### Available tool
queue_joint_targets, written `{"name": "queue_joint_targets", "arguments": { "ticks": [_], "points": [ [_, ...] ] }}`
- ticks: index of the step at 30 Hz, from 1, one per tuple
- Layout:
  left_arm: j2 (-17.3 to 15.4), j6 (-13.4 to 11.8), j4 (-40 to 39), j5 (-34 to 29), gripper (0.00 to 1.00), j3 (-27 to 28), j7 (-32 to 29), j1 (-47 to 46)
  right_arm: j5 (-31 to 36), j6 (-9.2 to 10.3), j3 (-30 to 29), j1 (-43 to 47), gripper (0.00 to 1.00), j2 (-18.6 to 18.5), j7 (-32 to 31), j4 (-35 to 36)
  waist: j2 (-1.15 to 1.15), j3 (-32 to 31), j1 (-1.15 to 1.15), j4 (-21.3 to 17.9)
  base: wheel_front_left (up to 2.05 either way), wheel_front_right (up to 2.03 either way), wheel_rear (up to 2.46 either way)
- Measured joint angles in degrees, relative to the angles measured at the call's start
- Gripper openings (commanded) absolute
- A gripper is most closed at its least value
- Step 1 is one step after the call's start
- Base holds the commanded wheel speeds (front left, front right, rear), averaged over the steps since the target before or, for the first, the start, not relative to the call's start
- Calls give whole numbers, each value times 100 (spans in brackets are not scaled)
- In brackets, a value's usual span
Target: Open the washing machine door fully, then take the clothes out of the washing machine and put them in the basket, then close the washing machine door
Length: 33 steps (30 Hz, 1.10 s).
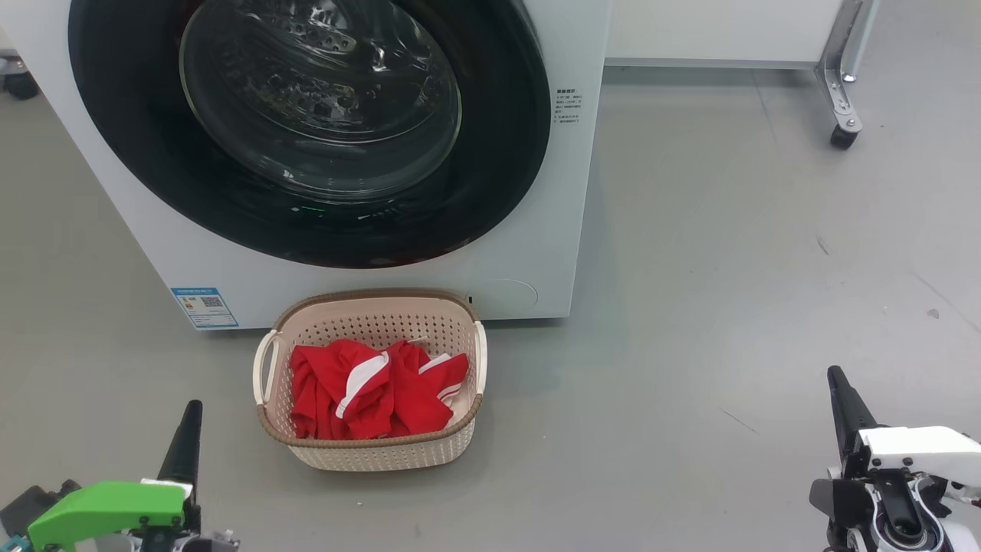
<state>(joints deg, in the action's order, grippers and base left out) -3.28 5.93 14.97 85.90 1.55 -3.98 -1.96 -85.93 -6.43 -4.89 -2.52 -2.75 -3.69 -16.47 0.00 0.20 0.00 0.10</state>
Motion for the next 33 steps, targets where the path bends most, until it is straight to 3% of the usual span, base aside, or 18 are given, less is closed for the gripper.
{"name": "queue_joint_targets", "arguments": {
  "ticks": [9, 33],
  "points": [
    [19, 96, 88, 660, 0, 136, -104, -113, -646, -52, -162, -68, 0, -1, -164, 15, 0, -5, 0, -10, 0, 0, 0],
    [23, 96, 105, 676, 0, 160, -107, -131, -667, -52, -175, -80, 0, -2, -164, 26, 0, -5, 0, -10, 0, 0, 0]
  ]
}}
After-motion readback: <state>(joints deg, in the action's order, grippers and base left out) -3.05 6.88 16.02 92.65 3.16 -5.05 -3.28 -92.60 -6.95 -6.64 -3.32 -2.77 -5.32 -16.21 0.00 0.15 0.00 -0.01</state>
